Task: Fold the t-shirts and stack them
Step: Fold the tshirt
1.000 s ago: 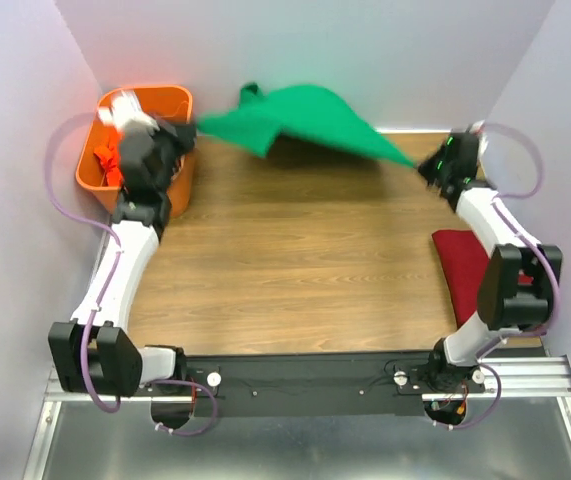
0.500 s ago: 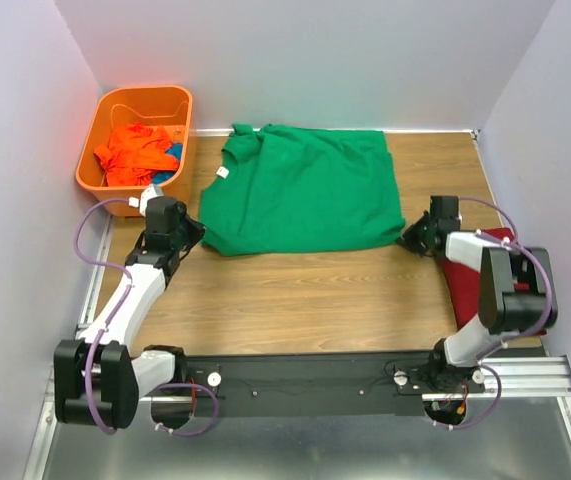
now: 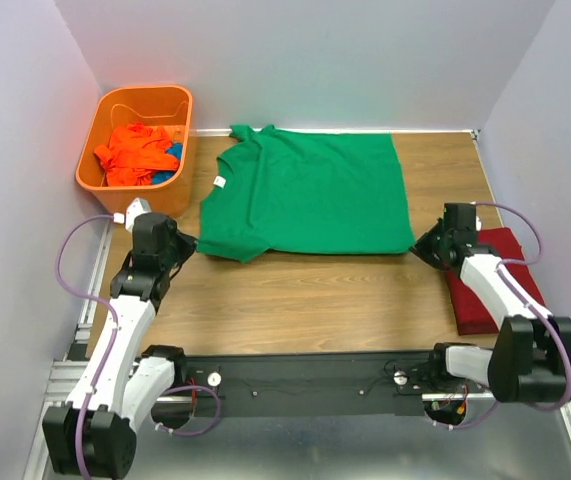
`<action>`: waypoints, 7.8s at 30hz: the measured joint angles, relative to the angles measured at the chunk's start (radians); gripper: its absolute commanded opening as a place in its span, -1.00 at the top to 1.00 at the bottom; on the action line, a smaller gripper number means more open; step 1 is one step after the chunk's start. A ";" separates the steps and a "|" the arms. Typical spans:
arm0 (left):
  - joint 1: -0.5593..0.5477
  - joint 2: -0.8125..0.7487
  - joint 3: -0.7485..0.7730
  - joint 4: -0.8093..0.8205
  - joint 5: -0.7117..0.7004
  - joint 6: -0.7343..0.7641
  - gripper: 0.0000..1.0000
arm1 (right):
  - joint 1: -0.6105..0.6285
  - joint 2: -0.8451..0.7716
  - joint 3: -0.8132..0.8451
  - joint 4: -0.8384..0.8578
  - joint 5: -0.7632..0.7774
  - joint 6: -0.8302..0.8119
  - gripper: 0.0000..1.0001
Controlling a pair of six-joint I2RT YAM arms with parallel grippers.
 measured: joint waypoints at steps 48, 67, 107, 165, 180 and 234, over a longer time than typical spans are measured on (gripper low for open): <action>-0.089 0.640 0.450 0.173 0.088 0.143 1.00 | 0.000 0.371 0.348 -0.068 0.094 -0.087 0.99; -0.089 0.818 0.649 0.150 0.086 0.162 1.00 | 0.000 0.441 0.385 -0.032 0.093 -0.069 0.99; -0.089 0.878 0.719 0.129 0.085 0.183 0.63 | -0.010 0.464 0.415 -0.003 0.094 -0.069 0.19; -0.058 0.697 0.163 0.238 -0.070 0.037 -0.08 | -0.004 0.321 0.158 0.020 0.121 -0.022 -0.11; -0.053 0.761 0.200 0.247 -0.136 0.032 0.57 | -0.005 0.351 0.173 0.022 0.122 -0.040 0.71; -0.101 0.251 0.014 0.119 -0.082 0.011 -0.07 | 0.171 -0.061 0.173 -0.193 -0.102 -0.138 -0.70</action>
